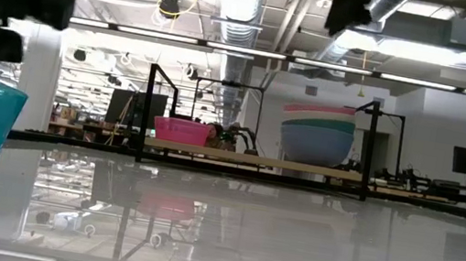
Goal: Place and stack bowls onto a shelf
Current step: Move the small light green bowl to the center of the table, then move the small bowls to the center of the table
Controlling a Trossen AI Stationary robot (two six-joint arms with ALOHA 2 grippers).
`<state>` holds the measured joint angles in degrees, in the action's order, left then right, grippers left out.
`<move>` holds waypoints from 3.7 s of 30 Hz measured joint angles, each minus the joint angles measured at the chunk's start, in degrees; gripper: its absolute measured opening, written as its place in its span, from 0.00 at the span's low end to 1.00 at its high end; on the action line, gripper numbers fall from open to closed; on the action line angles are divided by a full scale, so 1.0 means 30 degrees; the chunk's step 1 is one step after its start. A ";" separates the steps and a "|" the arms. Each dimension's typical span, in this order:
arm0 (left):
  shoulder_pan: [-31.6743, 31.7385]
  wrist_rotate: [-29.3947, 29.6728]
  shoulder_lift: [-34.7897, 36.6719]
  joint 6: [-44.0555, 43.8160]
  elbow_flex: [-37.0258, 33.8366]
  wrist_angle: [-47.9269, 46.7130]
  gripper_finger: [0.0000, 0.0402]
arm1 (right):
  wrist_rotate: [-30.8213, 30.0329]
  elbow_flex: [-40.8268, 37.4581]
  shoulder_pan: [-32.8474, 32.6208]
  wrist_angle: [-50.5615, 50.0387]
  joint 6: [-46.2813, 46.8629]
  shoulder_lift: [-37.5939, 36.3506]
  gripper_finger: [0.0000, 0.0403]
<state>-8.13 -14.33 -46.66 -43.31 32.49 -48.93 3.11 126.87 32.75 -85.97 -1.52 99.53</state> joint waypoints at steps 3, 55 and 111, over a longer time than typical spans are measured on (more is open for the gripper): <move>-0.2789 0.0079 -0.1110 -0.2868 0.0000 0.0512 0.45 | -0.0021 0.0000 -0.1168 -0.0036 -0.0098 -0.0187 0.42; -0.1081 1.0398 -1.4987 0.1806 0.4701 0.9965 0.00 | -0.1027 -0.0903 -0.3093 0.0842 -0.0495 -0.0042 0.41; -0.9068 0.5282 -1.8243 0.0300 0.9770 0.3538 0.00 | -0.1005 -0.0896 -0.3185 0.1087 -0.1510 0.0049 0.41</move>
<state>-35.33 1.52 -101.38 -42.41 61.80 -38.32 0.10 124.18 23.19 -82.71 -6.05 99.68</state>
